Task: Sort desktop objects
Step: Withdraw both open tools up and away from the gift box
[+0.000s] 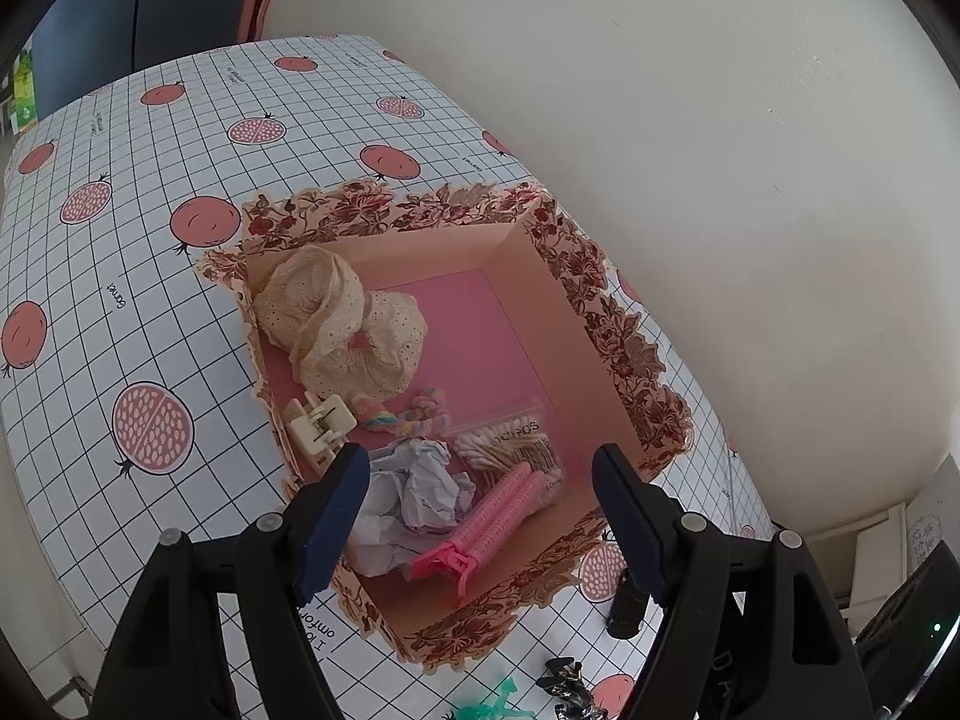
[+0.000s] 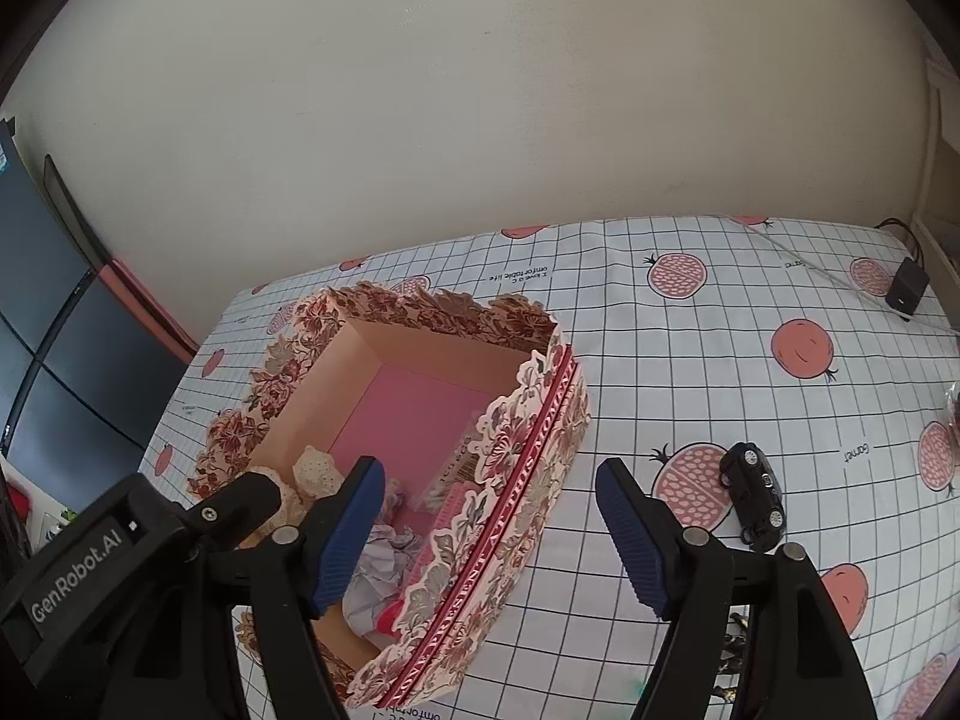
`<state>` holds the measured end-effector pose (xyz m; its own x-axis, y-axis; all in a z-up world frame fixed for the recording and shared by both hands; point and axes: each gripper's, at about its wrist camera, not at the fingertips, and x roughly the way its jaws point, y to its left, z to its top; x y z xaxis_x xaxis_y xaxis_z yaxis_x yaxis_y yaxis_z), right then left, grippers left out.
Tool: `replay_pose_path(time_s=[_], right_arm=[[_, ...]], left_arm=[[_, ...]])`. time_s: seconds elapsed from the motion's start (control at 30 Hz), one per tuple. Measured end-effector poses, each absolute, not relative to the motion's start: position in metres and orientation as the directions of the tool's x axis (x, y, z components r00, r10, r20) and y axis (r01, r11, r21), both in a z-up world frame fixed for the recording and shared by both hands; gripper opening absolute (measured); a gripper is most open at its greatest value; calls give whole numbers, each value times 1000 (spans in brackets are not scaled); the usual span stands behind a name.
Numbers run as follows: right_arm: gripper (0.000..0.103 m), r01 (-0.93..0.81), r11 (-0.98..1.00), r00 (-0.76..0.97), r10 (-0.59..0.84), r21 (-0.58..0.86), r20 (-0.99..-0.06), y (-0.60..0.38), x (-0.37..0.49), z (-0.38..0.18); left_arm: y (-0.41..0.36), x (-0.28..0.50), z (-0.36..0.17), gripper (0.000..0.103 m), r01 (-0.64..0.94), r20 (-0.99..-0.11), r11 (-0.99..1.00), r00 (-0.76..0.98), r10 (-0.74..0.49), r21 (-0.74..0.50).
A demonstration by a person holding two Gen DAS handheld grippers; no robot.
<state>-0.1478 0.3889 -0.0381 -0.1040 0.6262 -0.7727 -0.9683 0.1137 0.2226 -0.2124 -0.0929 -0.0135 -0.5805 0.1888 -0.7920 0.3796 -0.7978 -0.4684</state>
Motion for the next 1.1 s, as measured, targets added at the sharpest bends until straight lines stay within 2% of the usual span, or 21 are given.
replay_pose_path(time_s=[0.3,0.53,0.7,1.1], right_arm=[[92,-965,159,-69,615,209,-786,385,-124,-37],[93,-964,176,-55,604,201,-795,381,-112,-35],[100,-961,198,-37,599,192,-800,379,-103,-34],[103,-956,216,-27,605,197,-796,371,-86,-27]], left_arm=[[-75,-212,-13,82,359,-794,-808,-572,206,-468],[-66,-210,-12,87,355,-802,-817,-562,202,-455],[-61,-208,-10,89,354,-801,-818,-565,199,-453],[-48,-204,-2,90,325,-798,-837,-569,199,-441]])
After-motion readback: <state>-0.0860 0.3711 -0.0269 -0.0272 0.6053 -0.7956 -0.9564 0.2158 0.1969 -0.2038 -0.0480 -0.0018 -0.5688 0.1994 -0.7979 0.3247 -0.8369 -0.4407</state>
